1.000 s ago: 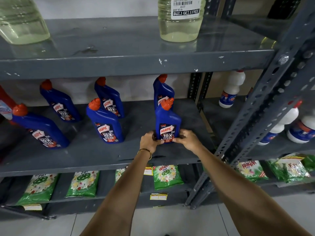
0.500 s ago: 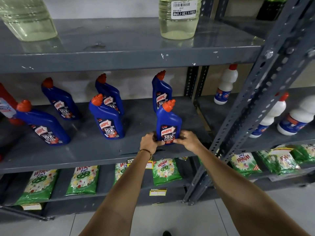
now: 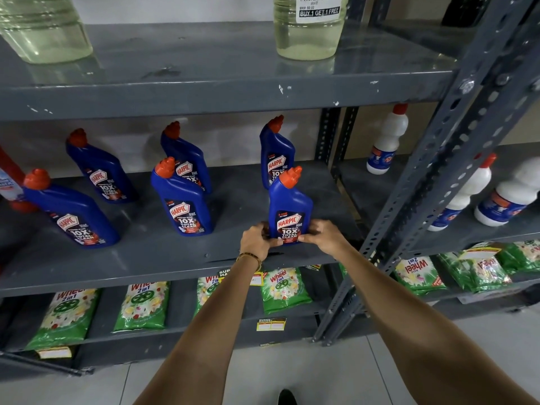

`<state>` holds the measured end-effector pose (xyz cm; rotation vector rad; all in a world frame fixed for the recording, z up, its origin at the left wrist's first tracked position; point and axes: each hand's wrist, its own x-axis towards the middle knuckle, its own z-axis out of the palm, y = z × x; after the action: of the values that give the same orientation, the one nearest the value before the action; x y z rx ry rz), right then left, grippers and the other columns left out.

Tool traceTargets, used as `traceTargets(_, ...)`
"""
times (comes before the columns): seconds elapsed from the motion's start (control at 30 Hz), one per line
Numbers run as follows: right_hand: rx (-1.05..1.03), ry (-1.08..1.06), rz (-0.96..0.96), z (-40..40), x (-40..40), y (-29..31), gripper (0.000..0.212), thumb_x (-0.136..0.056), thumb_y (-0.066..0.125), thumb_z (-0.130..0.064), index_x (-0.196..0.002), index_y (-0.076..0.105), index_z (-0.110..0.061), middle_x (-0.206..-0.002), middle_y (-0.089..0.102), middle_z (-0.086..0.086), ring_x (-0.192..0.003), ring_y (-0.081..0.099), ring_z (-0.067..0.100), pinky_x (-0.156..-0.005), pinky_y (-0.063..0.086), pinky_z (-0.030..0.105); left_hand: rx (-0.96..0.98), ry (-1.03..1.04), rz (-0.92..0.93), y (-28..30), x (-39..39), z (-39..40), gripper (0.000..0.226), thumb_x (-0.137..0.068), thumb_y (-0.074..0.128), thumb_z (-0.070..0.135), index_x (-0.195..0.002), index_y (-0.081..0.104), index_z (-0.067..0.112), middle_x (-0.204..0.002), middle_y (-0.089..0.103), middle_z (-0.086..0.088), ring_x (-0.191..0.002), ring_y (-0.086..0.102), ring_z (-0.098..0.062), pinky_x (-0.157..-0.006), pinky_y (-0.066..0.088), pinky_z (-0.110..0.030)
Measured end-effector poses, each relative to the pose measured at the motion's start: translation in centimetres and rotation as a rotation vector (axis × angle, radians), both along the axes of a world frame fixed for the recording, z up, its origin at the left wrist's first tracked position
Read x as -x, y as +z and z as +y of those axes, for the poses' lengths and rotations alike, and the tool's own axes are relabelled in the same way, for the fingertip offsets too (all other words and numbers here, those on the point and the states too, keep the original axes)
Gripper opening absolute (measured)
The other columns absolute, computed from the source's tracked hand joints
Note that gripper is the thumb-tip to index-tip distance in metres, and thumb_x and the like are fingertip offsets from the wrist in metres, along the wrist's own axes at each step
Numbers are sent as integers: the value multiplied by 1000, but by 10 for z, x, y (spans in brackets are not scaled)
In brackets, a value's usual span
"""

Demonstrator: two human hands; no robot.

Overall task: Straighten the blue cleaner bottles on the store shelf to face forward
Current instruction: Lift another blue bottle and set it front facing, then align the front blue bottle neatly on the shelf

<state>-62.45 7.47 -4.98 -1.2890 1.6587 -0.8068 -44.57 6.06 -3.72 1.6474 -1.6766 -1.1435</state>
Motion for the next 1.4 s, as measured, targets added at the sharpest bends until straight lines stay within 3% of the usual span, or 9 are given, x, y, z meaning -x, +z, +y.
traceTargets(0.4,-44,-8,-52,4,-3,6,53,-72,74,1,-122,56,-2,-124,63,17,-116,59,26,-102,45,41,10,-14,47,-3,-5,0,57,-65,81,10,-116,57,1,-112,69,-18,-101,66,-29,-94,52,-44)
traceTargets(0.63,-40,-173,-29,13,-15,7,56,-68,76,4,-120,56,3,-122,63,20,-114,59,31,-100,46,41,25,-28,35,-9,-36,-2,66,-68,79,15,-127,52,4,-125,62,-15,-116,58,-26,-103,45,-39)
traceTargets(0.83,-13,-457,145,35,-51,3,42,-70,79,-14,-105,64,4,-108,68,16,-105,63,28,-81,43,29,15,-68,40,-15,-98,-3,60,-71,77,19,-125,54,5,-127,60,-16,-118,56,-26,-104,44,-39)
traceTargets(0.9,-31,-527,173,41,-67,3,27,-72,77,-19,-85,64,1,-90,66,15,-93,62,25,-70,39,25,7,-75,38,-16,-121,-3,59,-72,77,20,-124,55,5,-127,61,-15,-118,56,-26,-104,44,-38)
traceTargets(0.97,-21,-575,176,47,-88,2,34,-74,75,-21,-59,44,-16,-67,50,4,-80,50,19,-53,32,25,19,-84,16,-17,-145,-5,56,-72,77,22,-121,56,6,-125,62,-15,-116,57,-27,-103,44,-38)
traceTargets(1.03,6,-616,171,51,-114,3,44,-74,74,-21,-56,34,-22,-67,45,3,-76,46,18,-50,28,24,29,-71,11,-17,-170,-6,54,-72,77,23,-119,58,6,-123,63,-15,-114,58,-27,-101,45,-38)
traceTargets(1.17,12,-529,136,44,-166,1,18,-76,74,-21,-78,60,-10,-90,58,10,-91,55,19,-76,39,29,63,-24,-21,-14,-212,-13,49,-73,75,27,-114,59,5,-118,65,-16,-110,59,-30,-96,48,-39)
traceTargets(1.27,11,-432,68,28,-202,3,45,-76,75,-18,-115,63,0,-117,65,16,-111,60,27,-93,44,34,57,10,-20,-11,-230,-22,56,-74,74,29,-122,55,7,-121,64,-16,-113,58,-29,-96,48,-39)
traceTargets(1.4,-1,-335,12,1,-230,3,53,-77,74,-18,-125,57,-2,-127,61,17,-118,57,26,-98,42,33,9,62,27,-11,-241,-34,65,-77,72,28,-133,45,7,-130,58,-15,-121,53,-28,-103,44,-38)
